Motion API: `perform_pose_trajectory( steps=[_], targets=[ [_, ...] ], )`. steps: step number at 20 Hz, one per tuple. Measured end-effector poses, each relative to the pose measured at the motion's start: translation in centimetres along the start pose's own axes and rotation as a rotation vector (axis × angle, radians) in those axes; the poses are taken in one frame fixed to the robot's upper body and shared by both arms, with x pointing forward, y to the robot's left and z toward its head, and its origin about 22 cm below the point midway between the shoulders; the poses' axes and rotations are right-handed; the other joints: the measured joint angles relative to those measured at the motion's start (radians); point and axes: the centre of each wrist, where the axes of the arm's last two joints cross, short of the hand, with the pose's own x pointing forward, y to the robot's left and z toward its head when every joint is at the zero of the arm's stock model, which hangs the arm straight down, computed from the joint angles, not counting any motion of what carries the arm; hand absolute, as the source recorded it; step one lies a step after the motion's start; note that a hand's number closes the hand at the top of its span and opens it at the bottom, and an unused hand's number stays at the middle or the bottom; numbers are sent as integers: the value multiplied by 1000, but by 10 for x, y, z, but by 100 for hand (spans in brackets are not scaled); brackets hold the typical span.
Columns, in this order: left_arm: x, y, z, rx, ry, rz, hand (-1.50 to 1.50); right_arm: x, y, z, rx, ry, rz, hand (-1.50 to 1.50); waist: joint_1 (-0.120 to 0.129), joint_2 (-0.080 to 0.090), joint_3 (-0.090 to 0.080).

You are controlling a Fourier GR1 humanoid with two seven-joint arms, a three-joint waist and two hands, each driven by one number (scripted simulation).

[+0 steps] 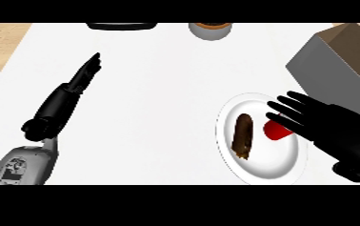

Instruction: Pick the can from the plate and place it in the cardboard box

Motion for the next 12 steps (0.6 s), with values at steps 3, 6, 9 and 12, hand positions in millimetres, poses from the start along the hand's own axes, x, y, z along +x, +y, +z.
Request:
perform_pose_trajectory(
  steps=[3, 6, 9, 12],
  targets=[
    [0, 2, -2, -3, 2, 4, 0, -3, 6, -8, 8, -13, -3, -150, 0, 0, 0],
    [-2, 1, -1, 1, 7, 6, 0, -3, 12, -15, 17, -24, -12, -150, 0, 0, 0],
    [-7, -2, -3, 6, 7, 5, 0, -2, 20, -22, 24, -15, -14, -150, 0, 0, 0],
    [-7, -7, 2, 4, 5, -3, 0, -7, 20, -25, 31, 17, 1, -150, 1, 0, 0]
  ],
)
